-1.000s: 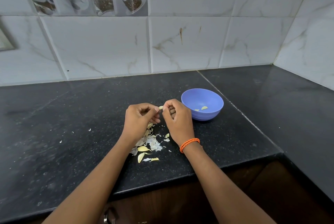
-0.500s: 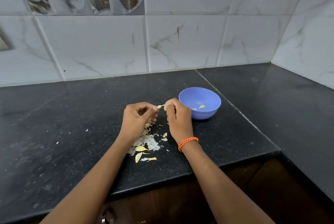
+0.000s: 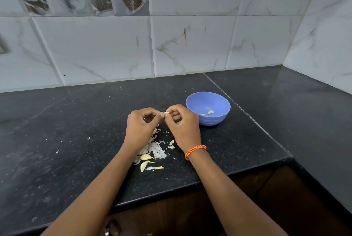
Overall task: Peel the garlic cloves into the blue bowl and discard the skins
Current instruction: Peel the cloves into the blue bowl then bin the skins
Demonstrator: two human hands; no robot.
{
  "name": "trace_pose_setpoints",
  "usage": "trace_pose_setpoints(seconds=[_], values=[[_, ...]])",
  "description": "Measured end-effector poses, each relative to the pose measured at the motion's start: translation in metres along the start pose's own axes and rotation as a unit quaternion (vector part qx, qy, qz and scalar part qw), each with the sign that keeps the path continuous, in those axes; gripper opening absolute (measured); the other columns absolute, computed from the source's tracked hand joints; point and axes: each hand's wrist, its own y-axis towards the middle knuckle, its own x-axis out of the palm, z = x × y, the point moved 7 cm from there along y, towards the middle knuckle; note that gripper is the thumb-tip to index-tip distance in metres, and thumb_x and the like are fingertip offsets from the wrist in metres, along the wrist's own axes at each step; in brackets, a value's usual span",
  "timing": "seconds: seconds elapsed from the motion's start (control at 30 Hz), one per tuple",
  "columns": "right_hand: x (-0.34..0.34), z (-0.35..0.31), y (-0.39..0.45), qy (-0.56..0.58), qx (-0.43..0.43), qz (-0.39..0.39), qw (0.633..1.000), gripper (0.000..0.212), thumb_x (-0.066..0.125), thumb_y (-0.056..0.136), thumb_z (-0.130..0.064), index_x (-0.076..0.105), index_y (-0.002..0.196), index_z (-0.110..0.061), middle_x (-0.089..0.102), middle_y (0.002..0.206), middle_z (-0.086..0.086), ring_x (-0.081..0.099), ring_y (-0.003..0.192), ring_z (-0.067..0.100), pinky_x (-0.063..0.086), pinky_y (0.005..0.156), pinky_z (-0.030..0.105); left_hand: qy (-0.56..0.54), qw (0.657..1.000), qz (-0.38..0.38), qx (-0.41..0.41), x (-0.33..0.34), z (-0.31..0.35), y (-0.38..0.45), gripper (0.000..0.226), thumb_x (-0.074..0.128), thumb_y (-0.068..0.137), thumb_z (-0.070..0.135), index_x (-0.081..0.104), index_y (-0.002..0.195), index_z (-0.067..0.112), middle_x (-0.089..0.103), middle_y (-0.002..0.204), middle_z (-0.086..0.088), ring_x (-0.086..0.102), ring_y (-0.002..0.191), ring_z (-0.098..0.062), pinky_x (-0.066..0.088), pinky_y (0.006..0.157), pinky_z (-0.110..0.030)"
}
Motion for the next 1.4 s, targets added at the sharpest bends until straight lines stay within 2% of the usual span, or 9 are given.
trace_pose_setpoints(seconds=[0.2, 0.4, 0.5, 0.8, 1.0, 1.1, 1.2, 1.27, 1.4], values=[[-0.002, -0.001, 0.000, -0.069, -0.018, 0.017, 0.997, 0.005, 0.074, 0.094, -0.023, 0.075, 0.089, -0.021, 0.074, 0.083, -0.008, 0.070, 0.075, 0.008, 0.062, 0.068, 0.035, 0.045, 0.999, 0.006, 0.026, 0.000, 0.007, -0.002, 0.008, 0.080, 0.098, 0.025, 0.085, 0.091, 0.024, 0.080, 0.084, 0.012, 0.077, 0.080, -0.013, 0.065, 0.077, -0.044], [0.003, -0.011, -0.003, -0.220, -0.061, -0.006, 0.974, 0.013, 0.069, 0.099, -0.031, 0.070, 0.089, -0.024, 0.065, 0.083, -0.007, 0.060, 0.071, 0.013, 0.053, 0.058, 0.036, 0.061, 0.997, 0.016, 0.036, -0.004, 0.009, -0.003, 0.004, 0.082, 0.096, 0.022, 0.087, 0.096, 0.022, 0.082, 0.088, 0.014, 0.079, 0.083, -0.007, 0.067, 0.080, -0.043], [0.008, -0.016, -0.007, -0.252, -0.080, -0.018, 0.964, 0.013, 0.067, 0.101, -0.030, 0.070, 0.090, -0.022, 0.065, 0.083, -0.005, 0.058, 0.068, 0.016, 0.048, 0.056, 0.033, 0.046, 0.998, 0.019, 0.027, -0.005, 0.008, -0.002, 0.005, 0.082, 0.096, 0.020, 0.087, 0.097, 0.019, 0.082, 0.088, 0.011, 0.080, 0.084, -0.008, 0.067, 0.082, -0.045], [0.004, -0.003, 0.001, -0.126, -0.035, -0.001, 0.991, 0.019, 0.073, 0.091, -0.028, 0.067, 0.075, -0.021, 0.062, 0.070, -0.008, 0.058, 0.064, 0.015, 0.054, 0.057, 0.041, -0.006, 1.000, 0.005, 0.002, -0.002, 0.006, -0.002, 0.007, 0.082, 0.095, 0.012, 0.086, 0.096, 0.018, 0.083, 0.089, 0.007, 0.081, 0.084, -0.014, 0.068, 0.083, -0.038], [0.002, 0.002, 0.003, -0.040, -0.014, 0.001, 0.999, 0.022, 0.076, 0.088, -0.026, 0.065, 0.072, -0.016, 0.062, 0.068, -0.005, 0.058, 0.064, 0.016, 0.053, 0.058, 0.037, -0.081, 0.996, -0.021, -0.009, 0.002, 0.005, -0.001, 0.009, 0.079, 0.096, 0.008, 0.084, 0.102, 0.003, 0.084, 0.095, -0.006, 0.082, 0.090, -0.025, 0.067, 0.086, -0.040], [0.002, 0.003, 0.003, -0.026, 0.009, -0.006, 1.000, 0.029, 0.064, 0.094, -0.036, 0.063, 0.075, -0.014, 0.062, 0.068, -0.003, 0.057, 0.065, 0.015, 0.047, 0.057, 0.033, -0.111, 0.993, -0.030, -0.021, 0.004, 0.004, 0.000, 0.009, 0.077, 0.098, 0.006, 0.083, 0.102, 0.001, 0.083, 0.093, -0.010, 0.081, 0.088, -0.030, 0.068, 0.085, -0.041], [0.006, 0.008, 0.001, -0.037, 0.047, -0.030, 0.998, 0.043, 0.050, 0.111, -0.033, 0.054, 0.071, -0.018, 0.057, 0.065, 0.006, 0.048, 0.060, 0.015, 0.043, 0.060, 0.044, -0.131, 0.991, -0.024, -0.031, 0.000, 0.000, 0.001, 0.010, 0.076, 0.099, 0.008, 0.082, 0.102, 0.000, 0.082, 0.092, -0.014, 0.081, 0.090, -0.034, 0.067, 0.087, -0.045], [0.006, 0.009, 0.000, -0.051, 0.053, -0.040, 0.996, 0.050, 0.044, 0.114, -0.039, 0.052, 0.070, -0.019, 0.056, 0.062, 0.006, 0.052, 0.058, 0.017, 0.045, 0.061, 0.043, -0.141, 0.989, -0.020, -0.039, -0.001, -0.001, 0.001, 0.010, 0.076, 0.099, 0.008, 0.082, 0.103, 0.000, 0.082, 0.092, -0.015, 0.081, 0.091, -0.035, 0.067, 0.088, -0.046], [0.006, 0.007, 0.000, 0.009, 0.037, -0.058, 0.998, 0.014, 0.055, 0.108, -0.015, 0.068, 0.104, -0.020, 0.070, 0.088, -0.005, 0.070, 0.074, 0.013, 0.057, 0.063, 0.031, -0.162, 0.985, -0.020, -0.050, -0.002, -0.004, 0.002, 0.012, 0.078, 0.097, 0.009, 0.082, 0.106, 0.002, 0.082, 0.094, -0.017, 0.081, 0.093, -0.036, 0.066, 0.092, -0.049]])
